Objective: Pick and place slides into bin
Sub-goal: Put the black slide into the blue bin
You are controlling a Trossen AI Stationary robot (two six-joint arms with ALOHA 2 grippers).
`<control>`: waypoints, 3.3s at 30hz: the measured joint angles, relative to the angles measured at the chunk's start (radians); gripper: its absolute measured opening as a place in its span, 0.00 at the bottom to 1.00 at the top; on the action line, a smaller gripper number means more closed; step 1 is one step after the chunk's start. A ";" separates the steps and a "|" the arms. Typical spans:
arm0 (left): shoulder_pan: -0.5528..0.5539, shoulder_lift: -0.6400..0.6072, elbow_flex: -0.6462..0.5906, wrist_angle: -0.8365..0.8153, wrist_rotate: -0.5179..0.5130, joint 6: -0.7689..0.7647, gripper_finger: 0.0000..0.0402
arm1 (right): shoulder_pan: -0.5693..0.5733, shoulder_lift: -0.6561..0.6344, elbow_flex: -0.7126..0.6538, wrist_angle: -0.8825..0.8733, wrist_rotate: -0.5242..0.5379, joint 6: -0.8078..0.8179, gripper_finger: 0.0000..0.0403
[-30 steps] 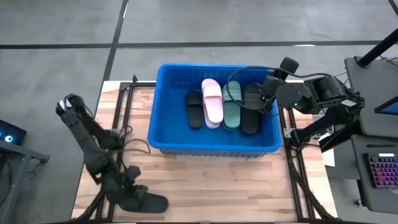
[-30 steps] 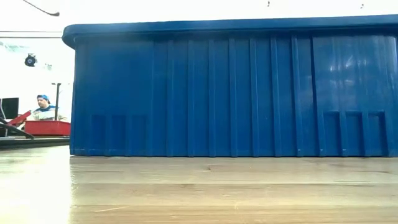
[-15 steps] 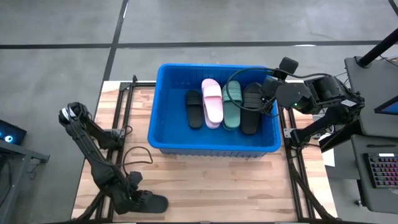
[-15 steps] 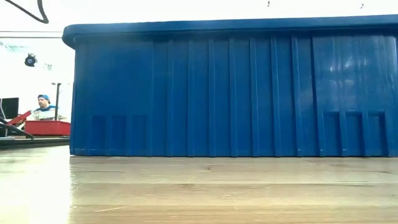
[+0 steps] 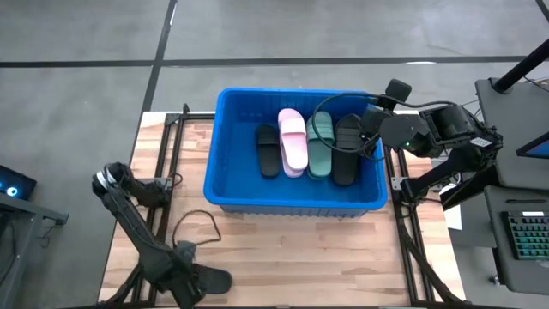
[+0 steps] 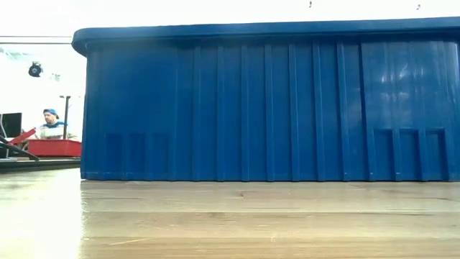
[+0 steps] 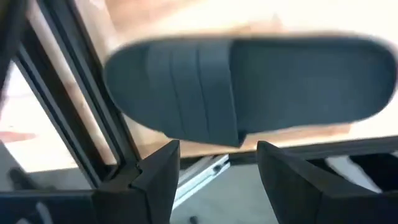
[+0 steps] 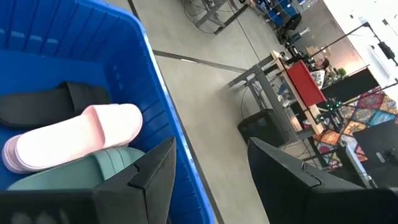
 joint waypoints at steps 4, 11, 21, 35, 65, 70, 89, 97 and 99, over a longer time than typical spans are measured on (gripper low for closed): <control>0.011 0.082 0.063 0.008 0.019 0.018 0.49 | 0.000 0.000 -0.002 0.000 0.000 0.000 0.48; 0.041 0.174 0.110 0.007 0.027 -0.010 0.49 | 0.000 0.000 -0.002 0.000 0.000 -0.001 0.48; 0.073 0.244 0.133 -0.126 0.147 -0.012 0.49 | 0.000 0.000 -0.002 0.000 0.000 -0.018 0.48; 0.101 0.244 0.069 -0.150 0.137 0.026 0.49 | 0.000 0.000 -0.002 0.000 0.000 -0.053 0.48; 0.101 0.243 0.014 -0.098 0.175 0.175 0.13 | 0.000 -0.002 -0.002 0.000 -0.001 -0.114 0.48; 0.101 0.226 0.038 -0.097 0.122 0.294 0.02 | 0.000 -0.002 -0.002 0.000 -0.001 -0.126 0.48; 0.144 -0.126 0.208 0.074 -0.772 0.810 0.00 | -0.040 -0.003 0.042 0.013 0.002 -0.141 0.48; 0.252 -0.213 0.283 0.327 -1.111 1.417 0.00 | -0.052 -0.003 0.096 0.055 0.000 -0.132 0.48; 0.304 -0.220 0.305 0.381 -1.146 1.586 0.00 | -0.052 -0.003 0.115 0.055 0.000 -0.131 0.48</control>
